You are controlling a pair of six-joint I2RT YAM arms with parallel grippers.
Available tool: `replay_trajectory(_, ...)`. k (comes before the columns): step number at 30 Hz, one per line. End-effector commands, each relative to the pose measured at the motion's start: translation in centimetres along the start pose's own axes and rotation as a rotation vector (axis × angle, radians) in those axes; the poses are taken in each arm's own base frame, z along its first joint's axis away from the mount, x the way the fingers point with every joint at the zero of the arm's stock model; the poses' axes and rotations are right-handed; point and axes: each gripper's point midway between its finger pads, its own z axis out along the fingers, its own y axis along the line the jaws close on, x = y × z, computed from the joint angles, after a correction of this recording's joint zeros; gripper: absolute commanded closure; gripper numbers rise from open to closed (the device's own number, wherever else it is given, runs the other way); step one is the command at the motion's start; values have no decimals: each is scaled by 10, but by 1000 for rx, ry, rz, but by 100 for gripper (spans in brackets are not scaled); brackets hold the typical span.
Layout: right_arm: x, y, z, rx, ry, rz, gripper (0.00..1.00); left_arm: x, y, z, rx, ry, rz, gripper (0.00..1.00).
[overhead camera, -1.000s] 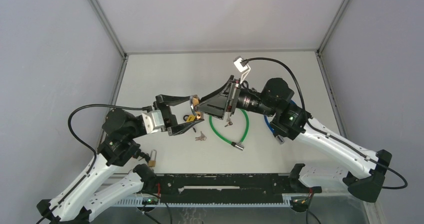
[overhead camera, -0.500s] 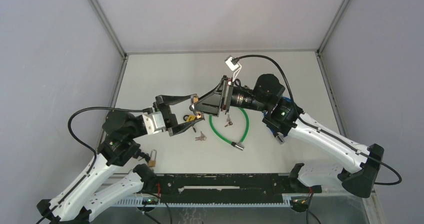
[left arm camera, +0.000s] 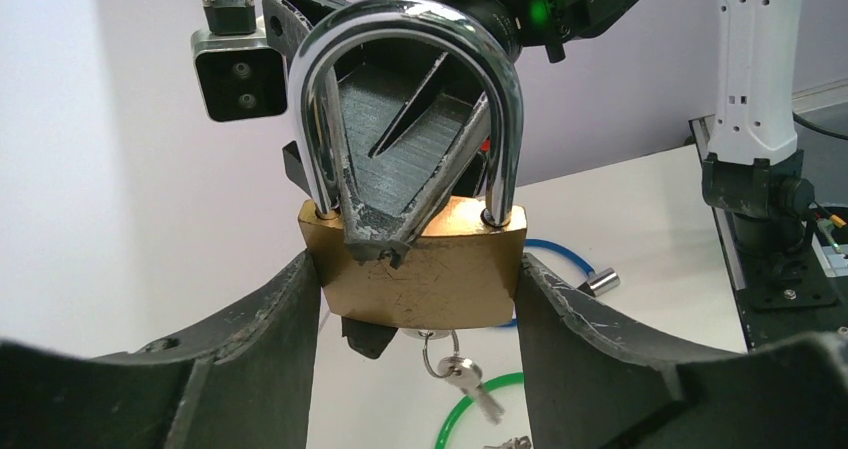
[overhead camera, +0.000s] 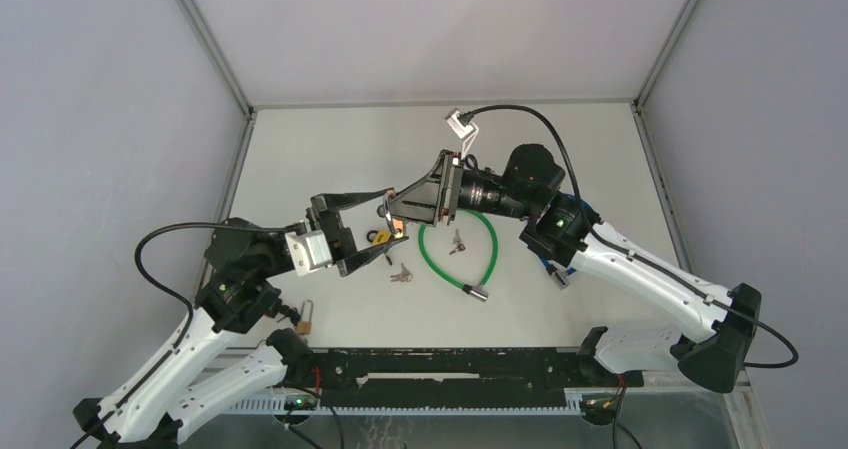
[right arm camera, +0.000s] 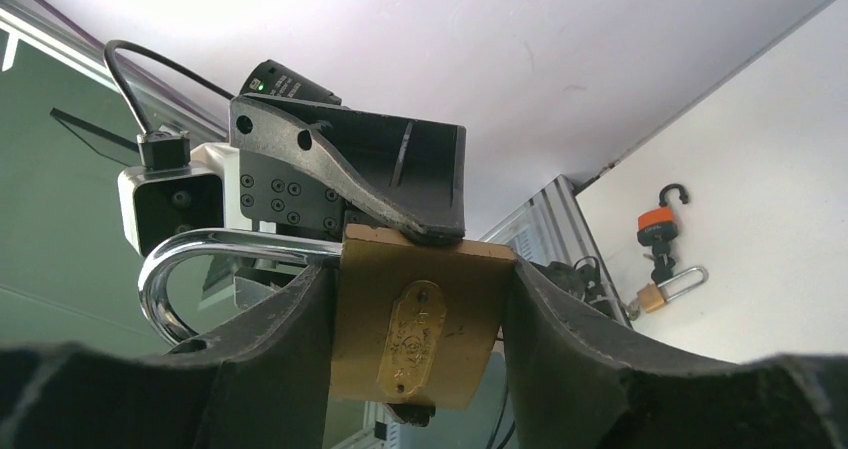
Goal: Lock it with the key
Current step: Lock the lock.
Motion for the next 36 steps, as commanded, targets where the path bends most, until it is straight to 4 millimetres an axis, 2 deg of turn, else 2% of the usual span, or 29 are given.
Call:
replay_trajectory(1, -16, 34, -7, -85, -40, -87, 77, -72, 24, -4, -76, -183, 140, 100)
replay_trajectory(3, -16, 35, -9, -79, -47, -95, 96, -70, 25, -3, -80, -178, 138, 100)
replay_trajectory(4, -17, 35, -10, -71, -53, -99, 100, -69, 25, -3, -79, -173, 137, 100)
replay_trajectory(6, -20, 33, -13, -49, -70, -117, 100, -65, 24, -3, -80, -161, 130, 100)
replay_trajectory(7, -22, 31, -15, -31, -85, -125, 100, -61, 24, -4, -82, -152, 126, 96)
replay_trajectory(8, -24, 29, -16, -12, -99, -135, 100, -57, 23, -4, -83, -142, 125, 83)
replay_trajectory(10, -27, 26, -19, 11, -129, -146, 100, -47, 21, -4, -80, -110, 119, 46)
replay_trajectory(11, -29, 24, -20, 16, -143, -143, 100, -42, 20, -5, -81, -95, 113, 37)
replay_trajectory(14, -34, 18, -24, 37, -191, -136, 100, -29, 20, -5, -95, -49, 69, 19)
replay_trajectory(19, -50, -1, -40, 159, -310, -155, 100, -16, 15, -10, -103, 7, -24, 3)
replay_trajectory(22, -62, -15, -52, 274, -391, -192, 100, -12, 15, -13, -133, 33, -126, 0)
replay_trajectory(25, -77, -33, -66, 438, -502, -268, 100, -6, 13, -16, -171, 88, -324, 1)
replay_trajectory(29, -85, -56, -77, 639, -568, -412, 100, -6, 11, -14, -219, 135, -586, 12)
replay_trajectory(33, -90, -61, -77, 717, -595, -511, 100, -2, 19, -10, -282, 192, -720, 15)
replay_trajectory(36, -85, -56, -70, 717, -580, -563, 100, 1, 27, -8, -322, 220, -744, 17)
